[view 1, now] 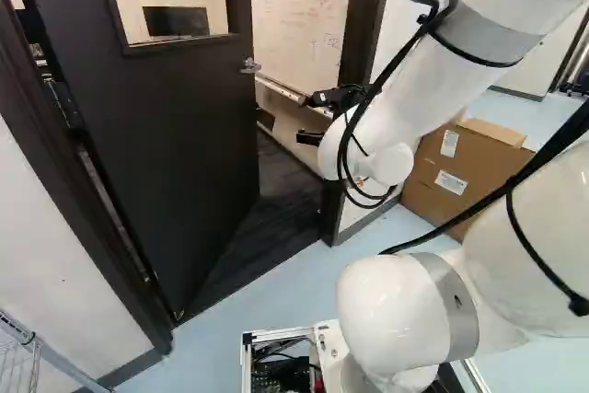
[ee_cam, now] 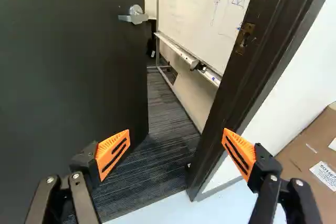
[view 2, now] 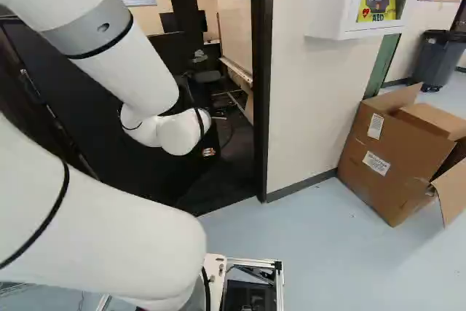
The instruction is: Open the door and move inside
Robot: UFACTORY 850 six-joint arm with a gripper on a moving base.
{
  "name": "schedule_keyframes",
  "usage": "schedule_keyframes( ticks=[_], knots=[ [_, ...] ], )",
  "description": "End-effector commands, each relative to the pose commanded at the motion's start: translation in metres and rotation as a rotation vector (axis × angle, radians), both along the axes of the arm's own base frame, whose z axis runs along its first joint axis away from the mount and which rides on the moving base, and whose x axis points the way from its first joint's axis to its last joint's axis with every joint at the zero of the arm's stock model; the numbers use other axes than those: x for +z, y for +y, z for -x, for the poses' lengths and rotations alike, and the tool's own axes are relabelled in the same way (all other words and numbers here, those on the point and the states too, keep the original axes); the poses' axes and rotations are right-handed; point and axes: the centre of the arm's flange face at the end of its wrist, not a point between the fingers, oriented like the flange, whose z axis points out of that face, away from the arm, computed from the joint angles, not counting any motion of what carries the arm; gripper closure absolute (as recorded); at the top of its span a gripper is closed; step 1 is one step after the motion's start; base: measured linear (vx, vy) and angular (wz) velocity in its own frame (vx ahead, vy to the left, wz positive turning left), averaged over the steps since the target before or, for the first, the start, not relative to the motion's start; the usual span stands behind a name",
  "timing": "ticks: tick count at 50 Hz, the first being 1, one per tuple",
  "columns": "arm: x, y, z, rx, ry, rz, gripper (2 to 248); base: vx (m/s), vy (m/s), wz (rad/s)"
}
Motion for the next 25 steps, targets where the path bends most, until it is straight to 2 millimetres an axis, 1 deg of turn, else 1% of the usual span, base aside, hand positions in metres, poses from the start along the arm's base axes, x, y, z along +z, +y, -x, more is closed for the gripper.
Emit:
schedule_keyframes(
  ticks=[25],
  knots=[
    [0.0, -0.0014, 0.0001, -0.004, 0.0, 0.0, 3, 0.0, 0.0, 0.0]
  ],
)
